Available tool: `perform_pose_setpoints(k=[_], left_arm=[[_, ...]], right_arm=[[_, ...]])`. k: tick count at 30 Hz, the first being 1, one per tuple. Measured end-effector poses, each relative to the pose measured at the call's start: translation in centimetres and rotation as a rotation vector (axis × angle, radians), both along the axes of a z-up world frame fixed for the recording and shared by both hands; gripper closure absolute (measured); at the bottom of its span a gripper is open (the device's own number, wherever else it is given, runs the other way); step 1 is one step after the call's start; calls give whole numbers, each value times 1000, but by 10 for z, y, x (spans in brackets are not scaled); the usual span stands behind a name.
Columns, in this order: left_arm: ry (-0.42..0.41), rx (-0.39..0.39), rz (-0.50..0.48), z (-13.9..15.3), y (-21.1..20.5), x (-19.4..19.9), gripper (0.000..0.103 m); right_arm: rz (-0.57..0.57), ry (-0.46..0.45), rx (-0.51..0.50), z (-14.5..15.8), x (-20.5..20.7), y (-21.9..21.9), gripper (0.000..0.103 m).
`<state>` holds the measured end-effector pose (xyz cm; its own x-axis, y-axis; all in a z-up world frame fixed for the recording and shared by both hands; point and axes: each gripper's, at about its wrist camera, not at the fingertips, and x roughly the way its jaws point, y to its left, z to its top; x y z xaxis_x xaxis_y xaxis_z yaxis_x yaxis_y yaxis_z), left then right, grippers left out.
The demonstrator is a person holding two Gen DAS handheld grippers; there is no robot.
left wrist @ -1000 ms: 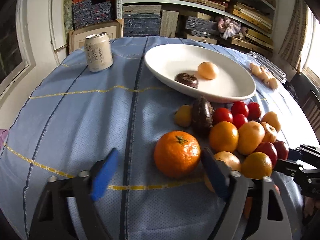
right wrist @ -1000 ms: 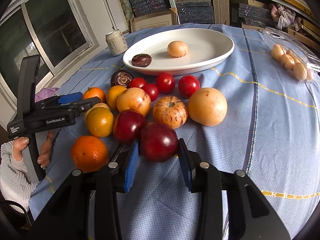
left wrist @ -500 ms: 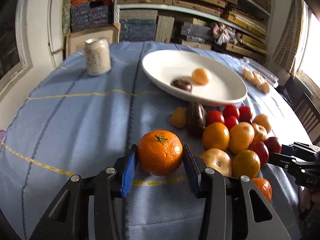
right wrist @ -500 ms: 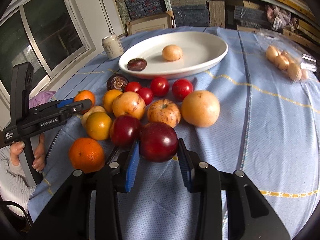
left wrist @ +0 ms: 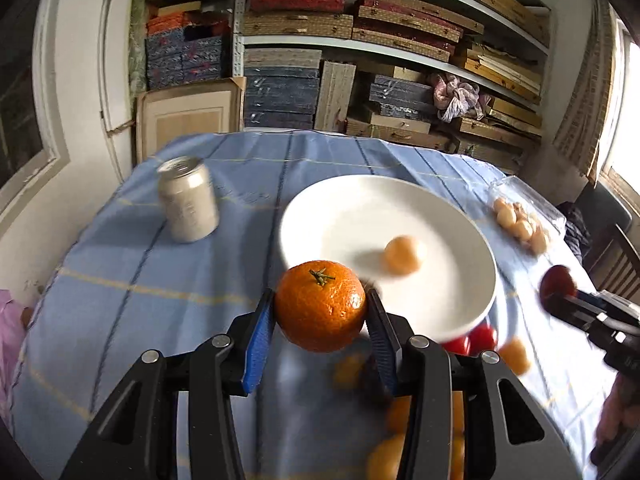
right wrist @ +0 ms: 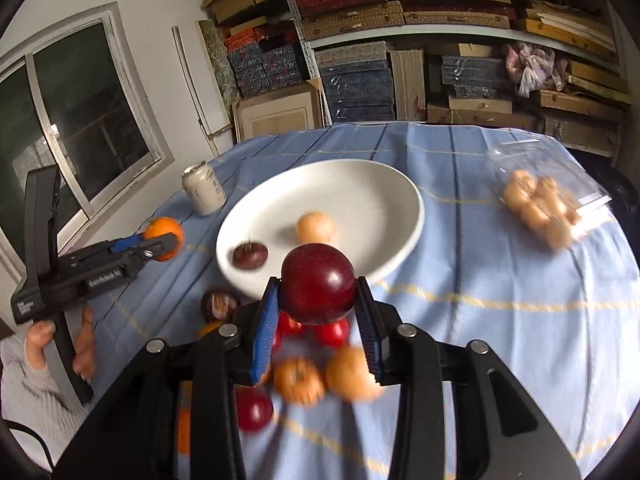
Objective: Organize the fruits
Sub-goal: 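Close both grippers on the tangerine and red fruit and lift them, then lower the tangerine and red fruit into the white plate and release both, then move left gripper to the pale yellow fruit while right gripper approaches the red apple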
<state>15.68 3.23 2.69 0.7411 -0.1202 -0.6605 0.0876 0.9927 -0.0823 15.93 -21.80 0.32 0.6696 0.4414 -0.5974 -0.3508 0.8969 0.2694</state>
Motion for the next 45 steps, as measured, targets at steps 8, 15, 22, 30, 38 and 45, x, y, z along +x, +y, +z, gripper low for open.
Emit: perform_pose_setpoints(k=[8, 15, 22, 30, 38, 45], left_arm=[[63, 4, -10, -28, -16, 65, 58], [103, -49, -3, -45, -3, 89, 57], [78, -37, -4, -48, -1, 88, 50], [6, -66, 12, -14, 11, 51, 41], [0, 19, 9, -12, 21, -30, 30], [-4, -24, -46, -38, 16, -84, 30]], right_arm=[[16, 104, -26, -36, 70, 27, 67], [21, 137, -51, -55, 88, 28, 66], [13, 84, -59, -43, 80, 27, 65], [2, -13, -12, -3, 34, 10, 56], [-1, -105, -20, 8, -46, -8, 32], [66, -109, -89, -33, -92, -7, 23]])
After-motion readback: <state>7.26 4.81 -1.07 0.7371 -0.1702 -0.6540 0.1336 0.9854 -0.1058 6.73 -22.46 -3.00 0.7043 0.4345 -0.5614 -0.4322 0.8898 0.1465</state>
